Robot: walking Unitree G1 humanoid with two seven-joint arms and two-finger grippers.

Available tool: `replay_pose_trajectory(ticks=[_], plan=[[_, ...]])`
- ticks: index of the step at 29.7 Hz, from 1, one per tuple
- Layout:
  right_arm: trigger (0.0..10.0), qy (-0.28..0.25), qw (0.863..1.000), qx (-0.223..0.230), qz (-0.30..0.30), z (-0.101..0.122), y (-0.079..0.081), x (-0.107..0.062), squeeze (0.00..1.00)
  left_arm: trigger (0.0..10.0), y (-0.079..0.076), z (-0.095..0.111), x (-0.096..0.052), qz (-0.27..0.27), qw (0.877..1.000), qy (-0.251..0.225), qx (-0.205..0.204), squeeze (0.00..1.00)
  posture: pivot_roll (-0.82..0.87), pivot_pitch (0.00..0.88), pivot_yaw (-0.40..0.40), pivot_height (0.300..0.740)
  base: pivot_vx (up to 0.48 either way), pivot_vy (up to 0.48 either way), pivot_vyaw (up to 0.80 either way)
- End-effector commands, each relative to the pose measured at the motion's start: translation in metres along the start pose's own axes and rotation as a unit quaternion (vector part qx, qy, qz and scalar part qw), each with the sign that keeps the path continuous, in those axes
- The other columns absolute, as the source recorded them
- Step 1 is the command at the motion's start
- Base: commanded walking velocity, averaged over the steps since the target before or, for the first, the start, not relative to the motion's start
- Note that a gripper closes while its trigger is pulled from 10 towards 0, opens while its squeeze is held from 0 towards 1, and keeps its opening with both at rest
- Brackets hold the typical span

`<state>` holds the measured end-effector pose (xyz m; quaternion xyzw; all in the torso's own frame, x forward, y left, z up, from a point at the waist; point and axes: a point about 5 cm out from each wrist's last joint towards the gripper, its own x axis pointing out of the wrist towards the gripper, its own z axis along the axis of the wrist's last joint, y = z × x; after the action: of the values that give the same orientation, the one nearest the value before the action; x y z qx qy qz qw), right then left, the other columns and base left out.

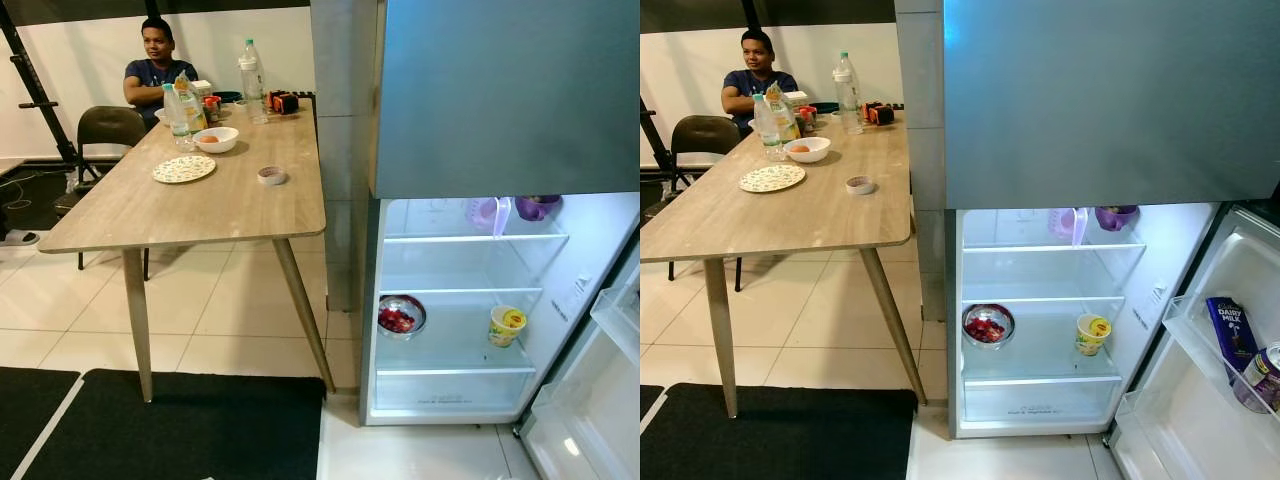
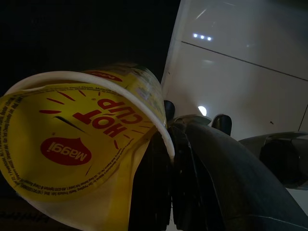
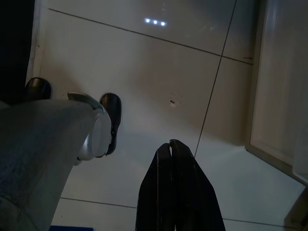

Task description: Restocking fridge

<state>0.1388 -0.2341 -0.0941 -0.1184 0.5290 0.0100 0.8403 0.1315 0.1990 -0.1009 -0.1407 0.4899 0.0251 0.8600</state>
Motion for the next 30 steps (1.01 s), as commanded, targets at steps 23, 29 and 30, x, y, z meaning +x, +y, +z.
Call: replay_pose_trajectory(ticks=[23,29,30], plan=[[10.0,0.011,1.0,0.01,-0.005,-0.0094,-0.001,-0.0015,0.0,10.0,0.0001,-0.0062,-0.0006,0.011,1.0,0.011,-0.005,0.0,-0.06,0.003,0.017,0.74,0.0,0.0,0.0],[10.0,0.009,1.0,0.01,-0.006,-0.0072,-0.002,-0.0012,0.0,10.0,-0.001,-0.0053,-0.0001,0.009,1.0,0.01,-0.004,0.0,-0.06,0.0,0.015,0.74,0.0,0.0,0.0],[10.0,0.008,1.0,0.01,-0.006,-0.0067,-0.0021,-0.0012,0.0,10.0,-0.0013,-0.0051,0.0,0.009,1.0,0.01,-0.004,0.0,-0.06,0.0,0.015,0.74,0.0,0.0,0.0]])
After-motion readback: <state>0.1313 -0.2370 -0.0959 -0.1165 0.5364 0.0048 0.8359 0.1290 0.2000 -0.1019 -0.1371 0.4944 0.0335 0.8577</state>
